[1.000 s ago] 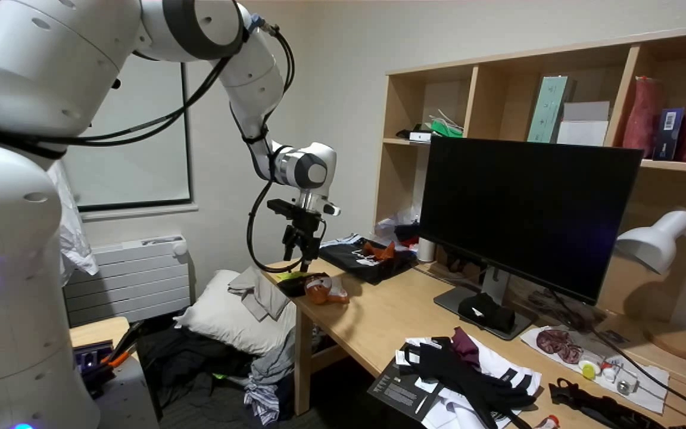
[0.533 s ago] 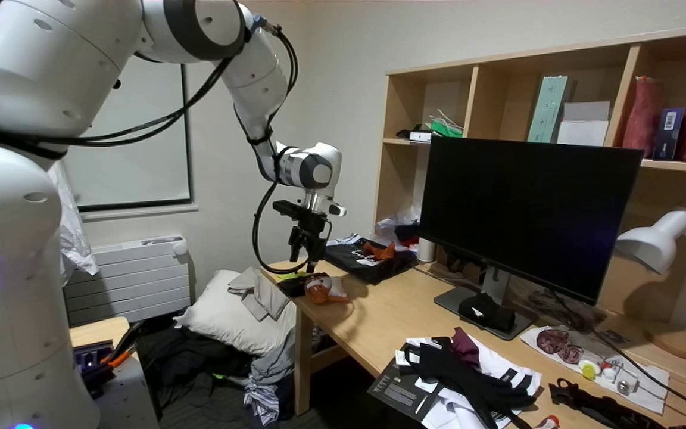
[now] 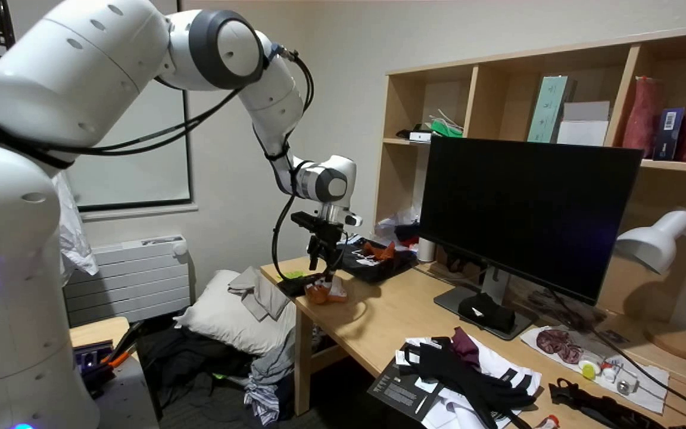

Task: Move the object to the right

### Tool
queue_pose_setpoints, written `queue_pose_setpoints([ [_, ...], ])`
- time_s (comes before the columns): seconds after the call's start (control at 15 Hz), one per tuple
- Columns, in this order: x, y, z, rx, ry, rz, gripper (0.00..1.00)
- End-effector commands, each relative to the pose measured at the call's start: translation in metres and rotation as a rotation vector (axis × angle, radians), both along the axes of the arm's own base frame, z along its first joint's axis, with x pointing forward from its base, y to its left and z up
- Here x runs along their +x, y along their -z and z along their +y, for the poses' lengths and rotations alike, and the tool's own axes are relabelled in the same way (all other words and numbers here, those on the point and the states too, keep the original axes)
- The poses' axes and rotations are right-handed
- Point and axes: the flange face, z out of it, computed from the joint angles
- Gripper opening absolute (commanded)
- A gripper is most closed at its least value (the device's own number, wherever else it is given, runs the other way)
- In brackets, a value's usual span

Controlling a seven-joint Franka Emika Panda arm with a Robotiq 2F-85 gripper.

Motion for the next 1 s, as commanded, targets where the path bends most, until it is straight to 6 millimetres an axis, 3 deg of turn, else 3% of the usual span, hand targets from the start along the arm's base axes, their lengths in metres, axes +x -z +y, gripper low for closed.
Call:
queue_pose_setpoints([
  [0.0,0.022,0.017,0.01,0.055,0.026,-0.066,1.0],
  [0.33,0.032,0.035,0.018,0.095,0.094,-0.119,1.0],
  [0.6,0.025,0.049,0.025,0.084,0.092,-0.084,1.0],
  [0.67,0.023,0.052,0.027,0.083,0.085,-0.074,0.75],
  [0.73,0.021,0.054,0.028,0.077,0.082,-0.072,0.74],
  [0.93,0.016,0.052,0.029,0.06,0.065,-0.064,0.53],
])
